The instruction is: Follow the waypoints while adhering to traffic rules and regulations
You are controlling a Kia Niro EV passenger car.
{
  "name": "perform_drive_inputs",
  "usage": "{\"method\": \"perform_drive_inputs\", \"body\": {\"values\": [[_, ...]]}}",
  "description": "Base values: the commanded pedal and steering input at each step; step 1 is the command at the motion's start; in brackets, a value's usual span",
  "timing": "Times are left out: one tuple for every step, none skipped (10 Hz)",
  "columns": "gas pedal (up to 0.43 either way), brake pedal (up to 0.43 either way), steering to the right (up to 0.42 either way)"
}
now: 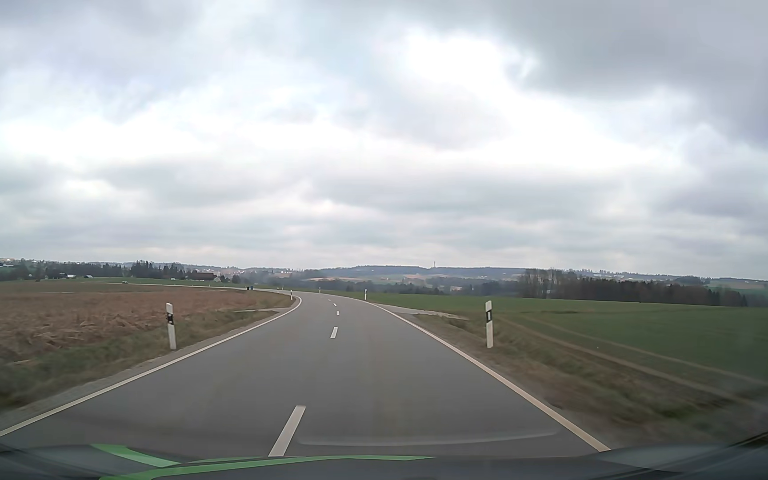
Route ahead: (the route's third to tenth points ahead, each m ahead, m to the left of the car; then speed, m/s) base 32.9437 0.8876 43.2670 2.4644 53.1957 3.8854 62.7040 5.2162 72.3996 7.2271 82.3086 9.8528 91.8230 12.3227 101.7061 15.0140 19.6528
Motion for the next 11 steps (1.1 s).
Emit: {"method": "perform_drive_inputs", "body": {"values": [[0.138, 0.000, -0.014], [0.138, 0.000, -0.015], [0.150, 0.000, -0.016], [0.150, 0.000, -0.017], [0.150, 0.000, -0.019], [0.150, 0.000, -0.019], [0.150, 0.000, -0.019], [0.150, 0.000, -0.018], [0.150, 0.000, -0.018], [0.150, 0.000, -0.018], [0.150, 0.000, -0.017]]}}
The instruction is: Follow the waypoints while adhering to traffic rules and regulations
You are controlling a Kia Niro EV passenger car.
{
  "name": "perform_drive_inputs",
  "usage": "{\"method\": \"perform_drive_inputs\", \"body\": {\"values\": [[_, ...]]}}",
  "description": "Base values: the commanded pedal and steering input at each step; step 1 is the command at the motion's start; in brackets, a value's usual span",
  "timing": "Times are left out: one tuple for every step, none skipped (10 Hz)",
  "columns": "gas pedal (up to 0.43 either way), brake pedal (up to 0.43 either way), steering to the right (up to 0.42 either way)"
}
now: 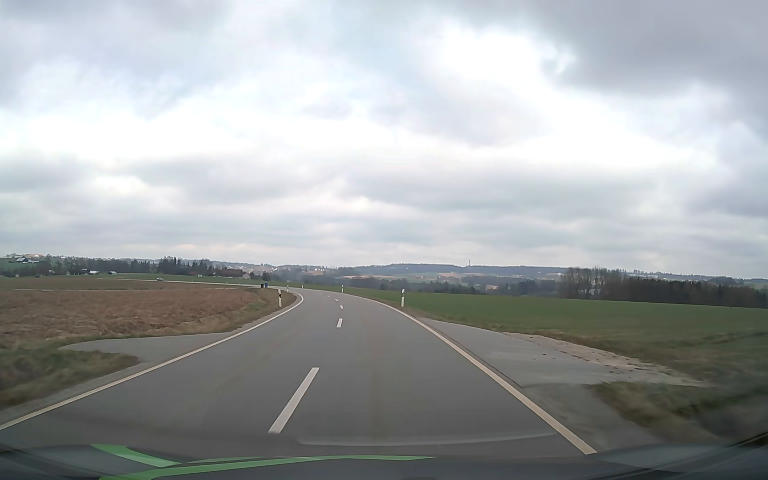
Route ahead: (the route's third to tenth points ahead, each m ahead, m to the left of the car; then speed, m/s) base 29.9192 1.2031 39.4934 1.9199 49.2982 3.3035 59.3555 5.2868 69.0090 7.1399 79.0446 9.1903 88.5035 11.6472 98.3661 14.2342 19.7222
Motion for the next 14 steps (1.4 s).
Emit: {"method": "perform_drive_inputs", "body": {"values": [[0.150, 0.000, -0.016], [0.150, 0.000, -0.016], [0.150, 0.000, -0.016], [0.150, 0.000, -0.016], [0.150, 0.000, -0.014], [0.150, 0.000, -0.011], [0.150, 0.000, -0.011], [0.150, 0.000, -0.011], [0.150, 0.000, -0.011], [0.150, 0.000, -0.011], [0.150, 0.000, -0.011], [0.150, 0.000, -0.012], [0.150, 0.000, -0.012], [0.150, 0.000, -0.013]]}}
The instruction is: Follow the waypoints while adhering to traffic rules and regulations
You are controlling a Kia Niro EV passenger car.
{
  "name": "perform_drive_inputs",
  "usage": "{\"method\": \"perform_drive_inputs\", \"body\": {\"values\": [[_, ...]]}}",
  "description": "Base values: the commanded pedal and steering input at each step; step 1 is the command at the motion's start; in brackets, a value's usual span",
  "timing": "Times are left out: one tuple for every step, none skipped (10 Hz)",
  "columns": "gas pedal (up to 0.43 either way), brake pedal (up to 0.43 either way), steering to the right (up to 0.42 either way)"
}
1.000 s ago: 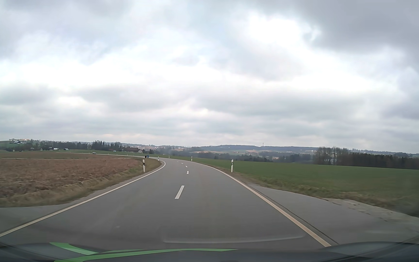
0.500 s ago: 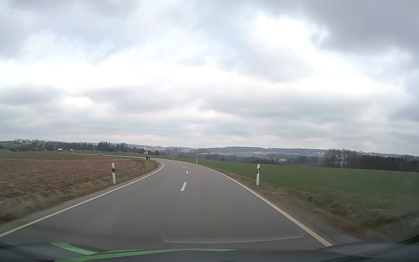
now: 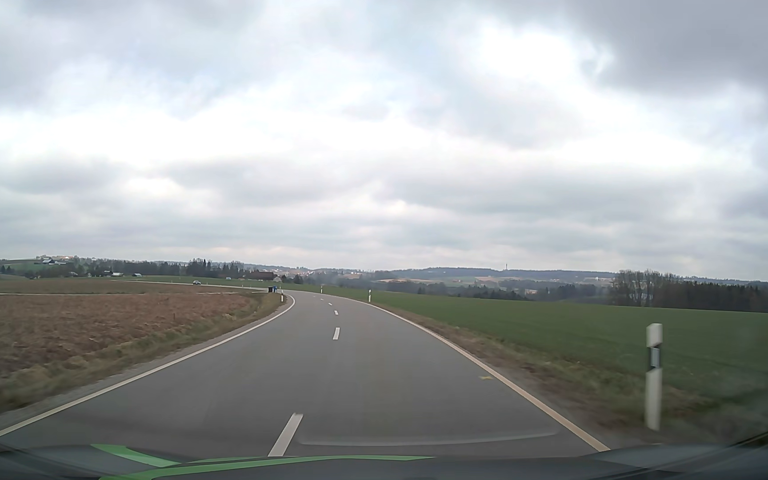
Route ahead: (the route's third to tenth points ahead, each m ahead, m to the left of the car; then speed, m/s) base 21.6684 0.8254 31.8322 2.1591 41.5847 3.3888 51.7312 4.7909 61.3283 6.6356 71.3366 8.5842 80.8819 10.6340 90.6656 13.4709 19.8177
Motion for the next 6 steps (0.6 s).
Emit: {"method": "perform_drive_inputs", "body": {"values": [[0.150, 0.000, -0.016], [0.150, 0.000, -0.016], [0.150, 0.000, -0.016], [0.150, 0.000, -0.016], [0.150, 0.000, -0.016], [0.157, 0.000, -0.016]]}}
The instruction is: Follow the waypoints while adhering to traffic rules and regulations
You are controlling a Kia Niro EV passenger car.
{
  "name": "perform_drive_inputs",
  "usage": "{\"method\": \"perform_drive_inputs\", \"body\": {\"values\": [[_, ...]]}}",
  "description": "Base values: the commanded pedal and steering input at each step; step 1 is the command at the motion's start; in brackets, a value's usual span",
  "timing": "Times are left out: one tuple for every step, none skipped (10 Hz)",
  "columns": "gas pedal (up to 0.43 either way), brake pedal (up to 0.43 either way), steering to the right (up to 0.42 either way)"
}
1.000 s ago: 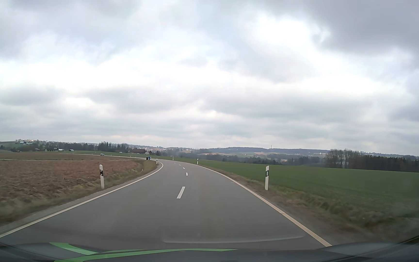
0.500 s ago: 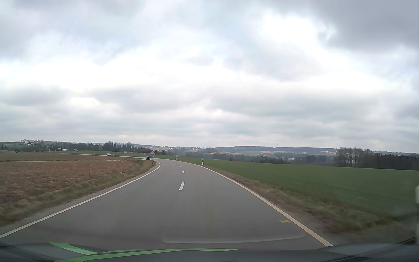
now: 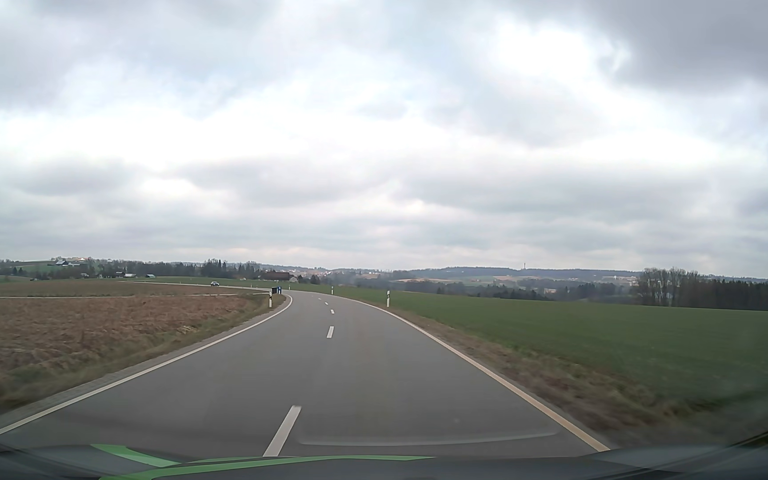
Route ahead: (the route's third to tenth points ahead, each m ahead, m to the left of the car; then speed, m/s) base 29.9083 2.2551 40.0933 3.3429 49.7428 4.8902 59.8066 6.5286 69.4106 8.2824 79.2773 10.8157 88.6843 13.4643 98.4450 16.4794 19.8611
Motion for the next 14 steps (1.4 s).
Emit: {"method": "perform_drive_inputs", "body": {"values": [[0.157, 0.000, -0.016], [0.157, 0.000, -0.017], [0.157, 0.000, -0.018], [0.157, 0.000, -0.018], [0.157, 0.000, -0.020], [0.157, 0.000, -0.019], [0.157, 0.000, -0.020], [0.157, 0.000, -0.019], [0.157, 0.000, -0.019], [0.157, 0.000, -0.019], [0.157, 0.000, -0.019], [0.157, 0.000, -0.018], [0.157, 0.000, -0.017], [0.157, 0.000, -0.017]]}}
